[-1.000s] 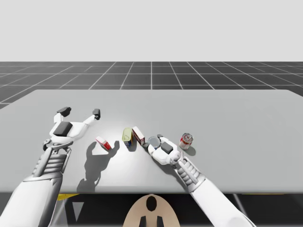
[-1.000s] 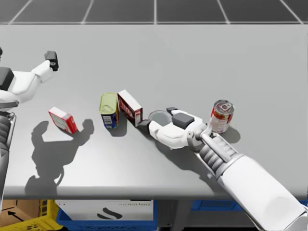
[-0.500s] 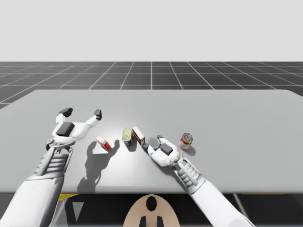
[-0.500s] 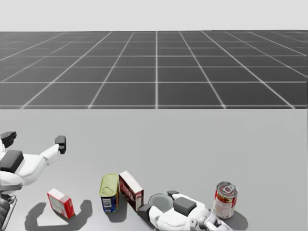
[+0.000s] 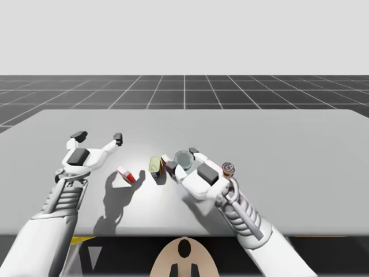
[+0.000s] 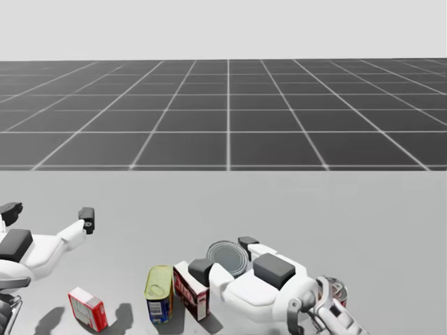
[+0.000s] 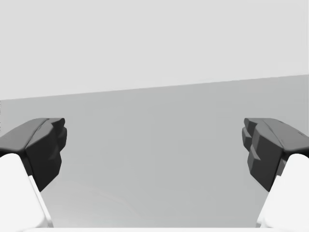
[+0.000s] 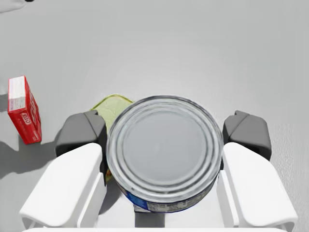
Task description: Lift the tuna fish can off the table.
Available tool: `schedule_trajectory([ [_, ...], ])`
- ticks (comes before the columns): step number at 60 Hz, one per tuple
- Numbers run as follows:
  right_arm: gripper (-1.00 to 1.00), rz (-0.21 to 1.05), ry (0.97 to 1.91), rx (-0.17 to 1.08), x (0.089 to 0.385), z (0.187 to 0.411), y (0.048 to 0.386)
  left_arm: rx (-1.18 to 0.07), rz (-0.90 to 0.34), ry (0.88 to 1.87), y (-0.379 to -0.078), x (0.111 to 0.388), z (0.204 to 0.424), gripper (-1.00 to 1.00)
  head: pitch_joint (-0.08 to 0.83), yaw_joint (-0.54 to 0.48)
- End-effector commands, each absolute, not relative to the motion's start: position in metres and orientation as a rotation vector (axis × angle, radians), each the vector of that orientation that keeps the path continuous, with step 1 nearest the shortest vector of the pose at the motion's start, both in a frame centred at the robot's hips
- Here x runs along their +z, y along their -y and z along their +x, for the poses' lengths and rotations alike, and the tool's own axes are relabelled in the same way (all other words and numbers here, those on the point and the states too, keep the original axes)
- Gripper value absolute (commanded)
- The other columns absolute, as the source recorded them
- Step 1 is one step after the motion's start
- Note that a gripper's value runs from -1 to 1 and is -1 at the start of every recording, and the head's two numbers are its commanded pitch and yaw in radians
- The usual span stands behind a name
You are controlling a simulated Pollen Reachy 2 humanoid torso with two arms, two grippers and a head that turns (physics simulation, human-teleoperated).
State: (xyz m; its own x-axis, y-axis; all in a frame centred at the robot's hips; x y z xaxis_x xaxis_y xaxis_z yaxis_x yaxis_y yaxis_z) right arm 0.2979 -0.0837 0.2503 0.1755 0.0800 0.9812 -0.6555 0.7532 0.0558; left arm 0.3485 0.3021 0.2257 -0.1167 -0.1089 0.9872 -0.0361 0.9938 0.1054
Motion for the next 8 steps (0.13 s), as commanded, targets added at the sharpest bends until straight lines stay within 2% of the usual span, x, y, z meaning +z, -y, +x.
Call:
schedule_trajectory([
  [1, 1.0, 0.57, 1.511, 0.551, 0.32, 0.292, 0.08, -0.054, 0.11, 1.691, -0.304, 0.228, 0.348, -1.0, 0.291, 0.02],
  [4, 1.0, 0.564, 1.55, 0.558, 0.331, 0.289, 0.081, -0.054, 0.109, 1.691, -0.303, 0.228, 0.348, -1.0, 0.289, 0.02],
  [8, 1.0, 0.539, 1.647, 0.567, 0.352, 0.282, 0.083, -0.053, 0.109, 1.691, -0.303, 0.228, 0.348, -1.0, 0.288, 0.02],
])
